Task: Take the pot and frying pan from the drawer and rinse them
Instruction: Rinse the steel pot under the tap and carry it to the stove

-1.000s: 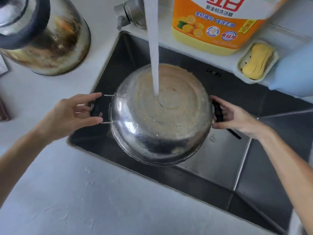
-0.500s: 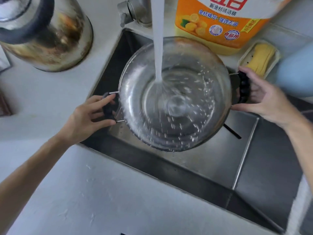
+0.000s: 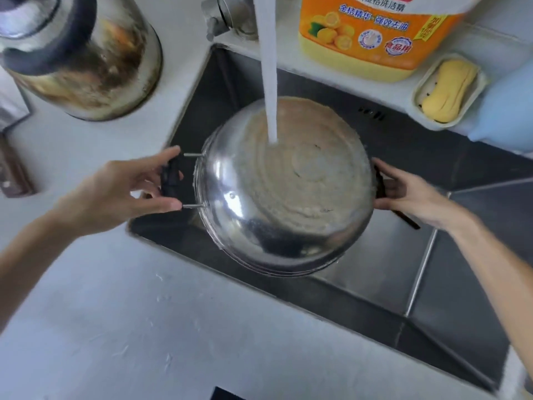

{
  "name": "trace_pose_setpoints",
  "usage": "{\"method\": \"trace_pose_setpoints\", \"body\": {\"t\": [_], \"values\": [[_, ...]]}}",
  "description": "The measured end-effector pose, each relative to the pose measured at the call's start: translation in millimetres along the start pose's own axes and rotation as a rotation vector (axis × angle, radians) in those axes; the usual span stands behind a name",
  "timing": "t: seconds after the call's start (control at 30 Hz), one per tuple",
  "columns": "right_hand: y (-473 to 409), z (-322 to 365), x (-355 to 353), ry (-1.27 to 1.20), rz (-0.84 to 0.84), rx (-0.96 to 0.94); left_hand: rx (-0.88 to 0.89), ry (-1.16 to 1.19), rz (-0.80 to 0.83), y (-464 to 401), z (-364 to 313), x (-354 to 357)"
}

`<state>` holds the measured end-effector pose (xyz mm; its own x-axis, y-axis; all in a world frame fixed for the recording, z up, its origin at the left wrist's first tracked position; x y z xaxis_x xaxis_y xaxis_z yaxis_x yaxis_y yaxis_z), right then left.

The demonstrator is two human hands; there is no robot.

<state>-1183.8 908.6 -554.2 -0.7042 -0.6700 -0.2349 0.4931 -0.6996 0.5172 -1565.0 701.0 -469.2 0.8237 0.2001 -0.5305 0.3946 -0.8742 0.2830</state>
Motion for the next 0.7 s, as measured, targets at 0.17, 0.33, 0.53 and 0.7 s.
{"method": "trace_pose_setpoints", "body": {"t": [0.17, 0.33, 0.53, 0.7], "values": [[2.0, 26.5, -34.6, 0.150, -0.009, -0.074, -0.227, 0.011, 0.158, 11.3, 29.7, 46.4], [9.8, 35.9, -46.6, 0.114, -0.096, -0.114, -0.281, 0.107, 0.181, 11.3, 35.7, 68.1], [13.9, 7.8, -41.6, 0.202, -0.178, -0.098, -0.205, 0.125, 0.182, 11.6, 28.5, 58.5], [11.4, -11.2, -27.8, 0.446, -0.378, -0.225, -0.060, -0.041, 0.172, 9.7, 27.3, 61.2]]}}
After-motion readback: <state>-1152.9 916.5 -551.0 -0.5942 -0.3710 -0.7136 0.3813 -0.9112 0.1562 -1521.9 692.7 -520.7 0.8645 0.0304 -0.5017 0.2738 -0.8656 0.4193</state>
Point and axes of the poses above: each hand's wrist, its own y-axis away from the middle knuckle, its own x-axis out of the palm, z = x × y, the point moved 3 cm from there along -y, towards the middle knuckle, and after that the axes turned 14 degrees about -z, right-handed, at the moved point
